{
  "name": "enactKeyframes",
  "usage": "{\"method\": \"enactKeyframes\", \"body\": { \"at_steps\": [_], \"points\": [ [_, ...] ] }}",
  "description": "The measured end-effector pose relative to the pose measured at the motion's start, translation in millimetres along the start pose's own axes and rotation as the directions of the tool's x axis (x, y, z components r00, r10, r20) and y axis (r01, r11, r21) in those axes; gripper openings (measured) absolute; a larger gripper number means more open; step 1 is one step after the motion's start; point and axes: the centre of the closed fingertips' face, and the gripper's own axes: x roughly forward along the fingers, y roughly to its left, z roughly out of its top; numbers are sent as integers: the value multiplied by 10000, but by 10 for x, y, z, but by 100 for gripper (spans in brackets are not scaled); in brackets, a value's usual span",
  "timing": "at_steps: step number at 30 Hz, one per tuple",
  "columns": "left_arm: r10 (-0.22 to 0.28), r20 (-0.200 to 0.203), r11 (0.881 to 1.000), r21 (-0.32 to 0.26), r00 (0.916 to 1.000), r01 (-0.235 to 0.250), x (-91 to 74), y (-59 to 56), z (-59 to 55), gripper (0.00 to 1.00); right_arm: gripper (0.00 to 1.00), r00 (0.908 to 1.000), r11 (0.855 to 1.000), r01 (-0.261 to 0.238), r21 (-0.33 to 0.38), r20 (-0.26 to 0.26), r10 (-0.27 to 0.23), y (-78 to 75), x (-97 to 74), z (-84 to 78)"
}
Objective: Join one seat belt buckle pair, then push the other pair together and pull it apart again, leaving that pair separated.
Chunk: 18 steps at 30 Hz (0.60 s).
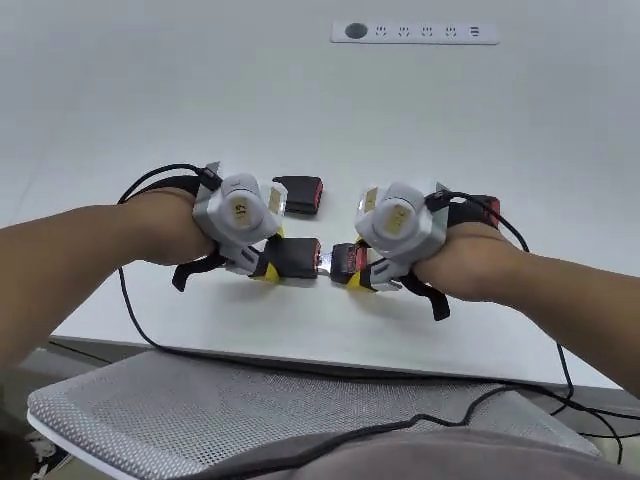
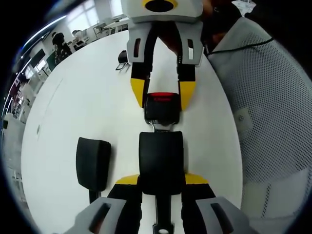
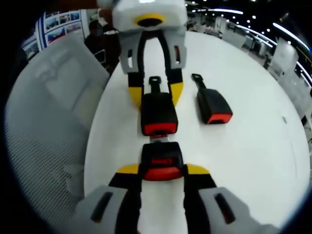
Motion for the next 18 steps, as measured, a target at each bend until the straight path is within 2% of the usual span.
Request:
{"method": "enactKeyframes", "body": {
  "at_steps": [10,18],
  "points": [
    [-10,-54,10000,-39,10000,10,14,23,-31,30,31,10000,10000,30,-64,8,-30,6,0,33],
    [-31,-37,10000,-26,10000,31,22,36,-46,31,31,9999,9997,67,233,74,-69,10,44,80]
  ]
}}
